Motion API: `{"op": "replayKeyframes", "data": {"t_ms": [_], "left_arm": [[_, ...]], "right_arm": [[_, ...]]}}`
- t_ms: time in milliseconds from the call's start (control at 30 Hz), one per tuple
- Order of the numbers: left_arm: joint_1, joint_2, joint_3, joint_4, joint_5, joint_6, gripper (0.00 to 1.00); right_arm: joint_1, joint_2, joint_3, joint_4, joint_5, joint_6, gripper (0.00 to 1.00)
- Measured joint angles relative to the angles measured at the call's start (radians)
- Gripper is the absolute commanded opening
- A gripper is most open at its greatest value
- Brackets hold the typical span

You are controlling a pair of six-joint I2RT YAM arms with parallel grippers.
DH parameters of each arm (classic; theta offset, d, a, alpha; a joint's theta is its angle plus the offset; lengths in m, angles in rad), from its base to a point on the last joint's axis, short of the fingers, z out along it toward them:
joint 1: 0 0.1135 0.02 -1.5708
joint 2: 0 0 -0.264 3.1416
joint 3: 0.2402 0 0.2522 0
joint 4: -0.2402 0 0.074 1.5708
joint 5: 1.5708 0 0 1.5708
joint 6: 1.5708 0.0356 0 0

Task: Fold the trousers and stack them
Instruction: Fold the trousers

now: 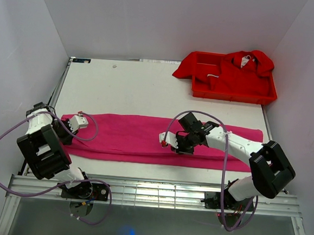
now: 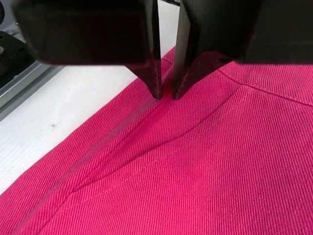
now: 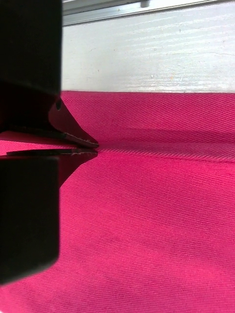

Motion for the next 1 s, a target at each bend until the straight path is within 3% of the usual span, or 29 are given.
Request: {"op": "replayKeyframes", "data": {"t_ms": [167, 233, 333, 600, 833, 1000], "left_arm": [[0.009, 0.0, 0.0, 0.0, -0.013, 0.015, 0.14], [0.014, 0.0, 0.0, 0.0, -0.017, 0.023, 0.04], [0.02, 0.0, 0.0, -0.003, -0.02, 0.039, 0.01], [0.041, -0.016, 0.004, -0.022, -0.001, 0.064, 0.0], [0.043, -0.027, 0.151, -0.074, 0.103, 0.037, 0.0], [0.064, -0.099, 0.148, -0.112, 0.109, 0.077, 0.0]], "right_arm": [[0.0, -0.027, 0.0, 0.008, 0.014, 0.009, 0.08], [0.0, -0.035, 0.0, 0.008, 0.014, 0.015, 0.08], [0.001, -0.045, 0.0, 0.011, 0.017, 0.024, 0.08], [0.02, -0.095, -0.035, 0.051, 0.065, 0.041, 0.08], [0.031, -0.101, -0.027, 0.072, 0.126, 0.061, 0.08], [0.034, -0.133, -0.025, 0.079, 0.141, 0.094, 0.08]]}}
